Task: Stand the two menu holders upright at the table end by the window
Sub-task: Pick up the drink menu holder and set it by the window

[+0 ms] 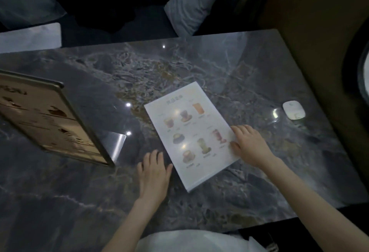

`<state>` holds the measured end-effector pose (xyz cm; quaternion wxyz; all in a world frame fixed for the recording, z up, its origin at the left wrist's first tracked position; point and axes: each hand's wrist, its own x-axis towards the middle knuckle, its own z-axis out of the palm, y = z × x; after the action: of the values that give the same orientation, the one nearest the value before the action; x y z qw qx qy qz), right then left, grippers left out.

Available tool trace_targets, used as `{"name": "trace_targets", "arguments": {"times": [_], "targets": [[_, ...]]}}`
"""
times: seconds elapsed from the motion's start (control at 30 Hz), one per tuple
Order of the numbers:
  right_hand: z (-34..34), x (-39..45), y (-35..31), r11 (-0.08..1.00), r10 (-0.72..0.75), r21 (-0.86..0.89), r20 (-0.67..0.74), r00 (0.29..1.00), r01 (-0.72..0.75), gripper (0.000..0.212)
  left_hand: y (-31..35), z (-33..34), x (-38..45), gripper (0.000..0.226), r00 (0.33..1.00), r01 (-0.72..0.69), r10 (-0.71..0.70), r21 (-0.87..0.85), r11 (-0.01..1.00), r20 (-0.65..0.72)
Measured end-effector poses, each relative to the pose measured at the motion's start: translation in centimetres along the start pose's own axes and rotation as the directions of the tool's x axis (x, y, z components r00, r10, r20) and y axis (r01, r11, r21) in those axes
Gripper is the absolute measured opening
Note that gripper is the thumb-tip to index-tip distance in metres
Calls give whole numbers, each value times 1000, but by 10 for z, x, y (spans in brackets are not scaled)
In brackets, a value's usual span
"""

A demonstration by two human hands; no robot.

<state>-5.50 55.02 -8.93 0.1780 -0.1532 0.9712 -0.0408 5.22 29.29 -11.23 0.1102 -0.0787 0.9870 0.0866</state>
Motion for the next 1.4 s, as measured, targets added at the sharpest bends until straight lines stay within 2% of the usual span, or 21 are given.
{"name": "trace_targets", "arguments": {"times": [0.07,0.13,0.23,0.3,0.4,0.47,0.57,0.67,0.9,1.03,1.23,1.4], "targets": [[0,3,10,996,33,85,96,995,-41,59,10,5,-2,32,995,91,-88,-108,990,37],[-2,7,15,979,46,185,182,982,-80,64,19,8,1,24,978,200,-167,-341,918,123],[-5,10,20,915,47,376,261,964,-146,61,25,10,6,12,935,350,-231,-586,731,270],[-9,12,23,860,20,485,277,961,-158,58,28,10,11,14,893,450,-280,-659,603,354],[-12,18,28,811,-14,564,285,958,-156,61,36,8,15,25,819,574,-269,-738,355,507],[-11,20,29,786,-33,598,293,956,-156,57,40,4,17,29,785,619,-245,-742,260,569],[-9,18,30,741,-34,648,301,953,-178,52,40,0,21,38,777,629,-214,-726,278,592],[-3,16,35,716,-8,669,293,956,-199,52,41,-1,21,39,800,600,-216,-738,308,560],[-6,7,38,664,53,725,200,978,-184,42,49,-20,24,35,893,445,-233,-830,335,384],[-17,-2,35,634,117,755,119,986,-166,40,51,-43,33,40,946,314,-191,-877,363,260],[-38,-23,32,561,225,821,-32,974,-102,41,55,-81,57,36,997,75,-21,-824,562,77],[-51,-43,36,506,387,860,-165,907,-59,38,72,-102,82,34,994,-52,109,-812,582,14]]}}
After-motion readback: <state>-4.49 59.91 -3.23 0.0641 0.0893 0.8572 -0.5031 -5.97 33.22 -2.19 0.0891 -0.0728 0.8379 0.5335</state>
